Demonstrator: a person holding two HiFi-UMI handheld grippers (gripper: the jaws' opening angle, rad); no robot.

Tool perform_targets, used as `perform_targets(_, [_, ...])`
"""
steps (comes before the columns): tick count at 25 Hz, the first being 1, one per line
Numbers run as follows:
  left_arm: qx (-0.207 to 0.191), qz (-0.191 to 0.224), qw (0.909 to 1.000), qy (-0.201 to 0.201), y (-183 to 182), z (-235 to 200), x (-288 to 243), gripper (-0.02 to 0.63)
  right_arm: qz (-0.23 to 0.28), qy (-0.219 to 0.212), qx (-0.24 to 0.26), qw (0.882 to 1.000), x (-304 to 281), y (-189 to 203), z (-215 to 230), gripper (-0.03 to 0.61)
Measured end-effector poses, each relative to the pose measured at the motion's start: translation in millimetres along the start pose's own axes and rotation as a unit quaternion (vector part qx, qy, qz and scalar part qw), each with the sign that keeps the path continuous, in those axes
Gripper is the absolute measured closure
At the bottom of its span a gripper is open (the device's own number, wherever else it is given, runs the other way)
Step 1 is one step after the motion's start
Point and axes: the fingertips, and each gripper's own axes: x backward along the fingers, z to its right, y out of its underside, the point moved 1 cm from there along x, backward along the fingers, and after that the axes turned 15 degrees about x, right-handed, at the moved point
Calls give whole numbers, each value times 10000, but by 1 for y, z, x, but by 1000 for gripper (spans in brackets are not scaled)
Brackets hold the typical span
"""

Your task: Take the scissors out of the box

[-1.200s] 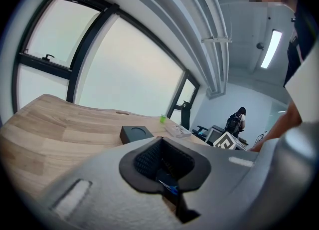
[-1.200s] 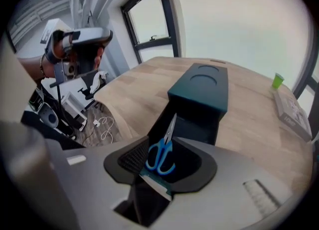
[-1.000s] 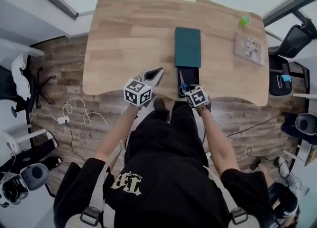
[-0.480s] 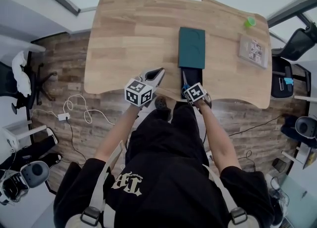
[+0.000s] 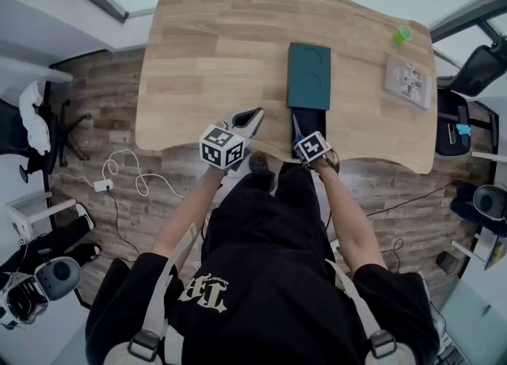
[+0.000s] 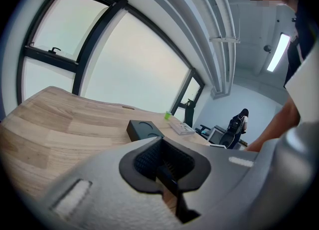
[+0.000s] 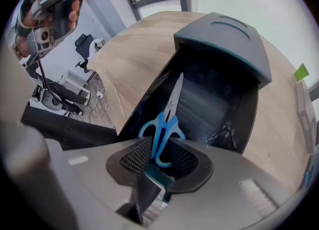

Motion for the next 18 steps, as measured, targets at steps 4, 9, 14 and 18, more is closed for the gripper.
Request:
perform_targets(4, [2, -5, 10000, 14, -1, 2, -4, 614, -126, 172, -21, 9998, 3, 6, 7, 474])
perform_targets(9, [-2, -11, 10000, 42, 0, 5, -8, 614, 41, 395, 29, 9992, 0, 2, 12, 466])
perform_targets(14, [10, -40, 10000, 23, 2, 6, -9, 614, 97, 660, 25, 9978, 0, 3, 20, 469])
perform_targets(18, [22, -53, 10000, 10, 4, 7, -10, 614, 219, 693, 200, 9972, -9, -2, 17, 469])
